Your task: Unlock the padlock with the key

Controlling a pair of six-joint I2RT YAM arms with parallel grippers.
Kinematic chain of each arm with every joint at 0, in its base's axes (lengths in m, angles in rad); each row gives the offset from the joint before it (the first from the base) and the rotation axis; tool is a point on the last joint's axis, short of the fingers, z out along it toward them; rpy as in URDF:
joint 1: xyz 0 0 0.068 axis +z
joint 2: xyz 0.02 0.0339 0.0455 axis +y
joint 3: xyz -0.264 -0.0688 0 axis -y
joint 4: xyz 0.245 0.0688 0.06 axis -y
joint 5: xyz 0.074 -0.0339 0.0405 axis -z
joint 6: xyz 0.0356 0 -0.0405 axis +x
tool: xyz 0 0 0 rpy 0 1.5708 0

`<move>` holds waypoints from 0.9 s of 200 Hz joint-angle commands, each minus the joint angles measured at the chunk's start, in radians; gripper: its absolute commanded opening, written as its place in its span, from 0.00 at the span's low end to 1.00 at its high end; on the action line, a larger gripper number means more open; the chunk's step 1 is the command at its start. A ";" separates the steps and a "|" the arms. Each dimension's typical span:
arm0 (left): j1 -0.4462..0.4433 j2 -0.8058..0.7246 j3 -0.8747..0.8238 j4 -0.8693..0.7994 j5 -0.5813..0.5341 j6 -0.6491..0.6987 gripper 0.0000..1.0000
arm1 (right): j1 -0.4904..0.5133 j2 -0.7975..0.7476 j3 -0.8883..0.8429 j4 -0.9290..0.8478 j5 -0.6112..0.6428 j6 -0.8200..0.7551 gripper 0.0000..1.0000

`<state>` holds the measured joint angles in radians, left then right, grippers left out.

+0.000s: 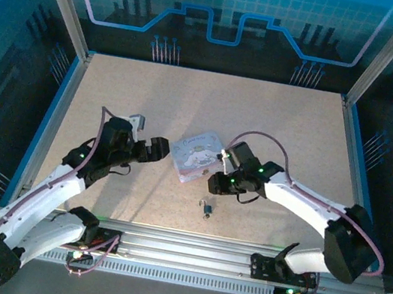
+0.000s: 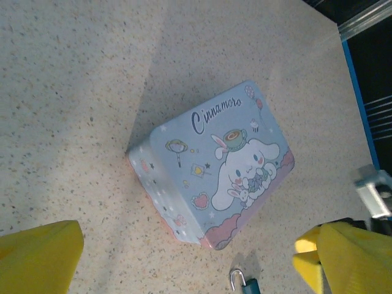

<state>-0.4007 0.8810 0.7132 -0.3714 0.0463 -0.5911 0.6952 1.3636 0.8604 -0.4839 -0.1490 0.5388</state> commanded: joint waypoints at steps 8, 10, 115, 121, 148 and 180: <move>0.013 -0.041 0.044 -0.028 -0.091 0.036 0.99 | -0.065 -0.114 0.009 -0.028 0.052 -0.046 0.39; 0.013 -0.043 0.043 -0.028 -0.095 0.039 0.99 | -0.070 -0.121 0.008 -0.027 0.052 -0.049 0.39; 0.016 -0.111 0.046 0.059 -0.419 0.226 0.99 | -0.376 -0.436 -0.096 0.048 0.077 -0.176 0.53; 0.016 -0.114 0.039 0.068 -0.444 0.228 0.99 | -0.394 -0.444 -0.103 0.058 0.073 -0.181 0.56; 0.019 -0.113 -0.004 0.128 -0.521 0.282 0.99 | -0.475 -0.463 -0.139 0.114 0.049 -0.199 0.74; 0.030 -0.097 -0.057 0.191 -0.562 0.332 0.99 | -0.546 -0.466 -0.179 0.183 0.079 -0.217 1.00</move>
<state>-0.3870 0.7750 0.6994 -0.2577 -0.4324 -0.3313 0.1944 0.9096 0.7136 -0.3813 -0.0822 0.3553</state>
